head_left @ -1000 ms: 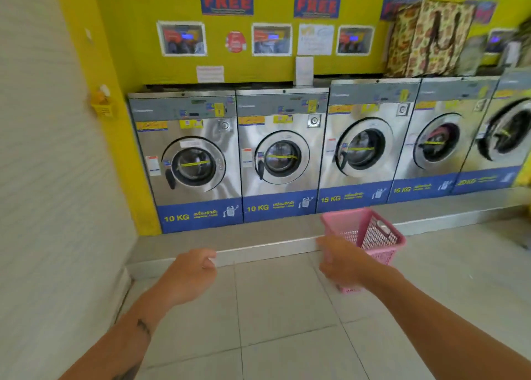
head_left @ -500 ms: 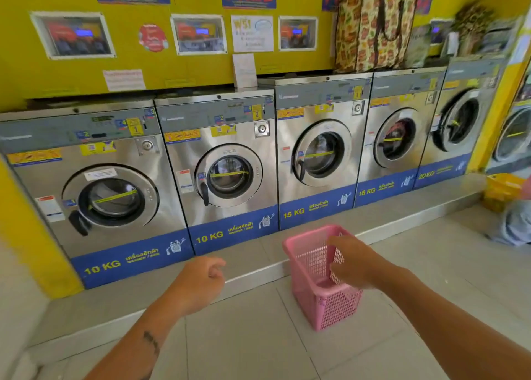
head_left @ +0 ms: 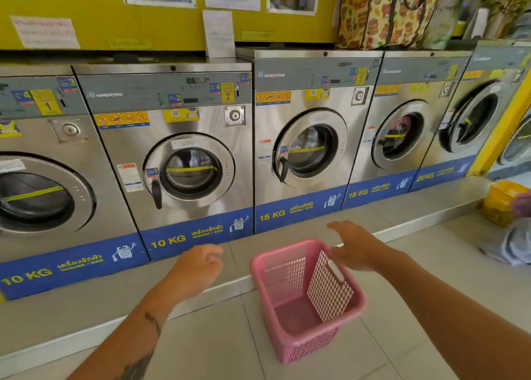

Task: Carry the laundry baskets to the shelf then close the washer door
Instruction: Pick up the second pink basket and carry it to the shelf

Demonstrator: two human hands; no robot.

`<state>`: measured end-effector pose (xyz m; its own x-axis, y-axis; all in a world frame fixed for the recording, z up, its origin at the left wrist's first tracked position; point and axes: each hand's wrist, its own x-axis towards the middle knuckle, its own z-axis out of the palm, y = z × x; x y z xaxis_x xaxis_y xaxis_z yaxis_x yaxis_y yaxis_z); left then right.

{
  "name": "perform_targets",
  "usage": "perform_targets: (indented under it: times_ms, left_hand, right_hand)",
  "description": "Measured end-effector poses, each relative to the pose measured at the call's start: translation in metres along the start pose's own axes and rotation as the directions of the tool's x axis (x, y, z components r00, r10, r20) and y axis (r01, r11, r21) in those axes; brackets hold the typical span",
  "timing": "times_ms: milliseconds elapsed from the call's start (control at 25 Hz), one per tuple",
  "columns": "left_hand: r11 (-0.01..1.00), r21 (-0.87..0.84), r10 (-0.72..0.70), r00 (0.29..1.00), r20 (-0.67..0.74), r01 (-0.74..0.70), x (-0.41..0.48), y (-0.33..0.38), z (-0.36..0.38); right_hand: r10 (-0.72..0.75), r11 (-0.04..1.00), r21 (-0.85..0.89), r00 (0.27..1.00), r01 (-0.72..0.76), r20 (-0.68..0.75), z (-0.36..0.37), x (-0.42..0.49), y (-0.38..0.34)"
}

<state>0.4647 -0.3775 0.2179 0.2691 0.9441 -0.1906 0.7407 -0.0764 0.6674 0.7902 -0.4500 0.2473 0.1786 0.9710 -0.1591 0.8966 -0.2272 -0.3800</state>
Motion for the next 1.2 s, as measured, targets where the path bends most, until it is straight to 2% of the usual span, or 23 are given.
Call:
perform_targets:
  times_ms: [240,400,560,680,920,1080,1200]
  left_hand:
    - [0.999,0.032,0.011,0.995,0.103,-0.015,0.135,0.053,0.058]
    - [0.996,0.031,-0.089,0.989,0.115,0.086,0.189,0.073,0.106]
    - [0.970,-0.004,-0.242,0.970,0.021,0.242,0.217,0.093,0.171]
    - [0.934,0.073,-0.353,0.935,0.035,0.350,0.224,0.096,0.213]
    - [0.827,0.308,-0.498,0.867,0.014,0.471,0.262,0.028,0.300]
    - [0.842,0.340,-0.439,0.898,-0.017,0.418,0.302,-0.042,0.363]
    - [0.812,0.413,-0.415,0.906,-0.090,0.413,0.319,-0.093,0.415]
  right_hand:
    - [0.105,0.994,0.012,0.994,-0.106,0.022,-0.011,0.099,0.072]
    - [0.139,0.990,-0.014,0.983,-0.138,0.120,-0.004,0.161,0.130]
    - [0.074,0.997,-0.028,0.969,-0.070,0.235,0.019,0.238,0.200]
    - [0.031,0.998,-0.054,0.939,-0.013,0.343,0.044,0.275,0.235]
    - [0.036,0.997,-0.077,0.889,-0.001,0.457,0.154,0.353,0.312]
    - [0.073,0.990,-0.136,0.919,-0.021,0.388,0.232,0.381,0.345]
    - [0.081,0.982,-0.187,0.938,-0.017,0.338,0.293,0.387,0.373]
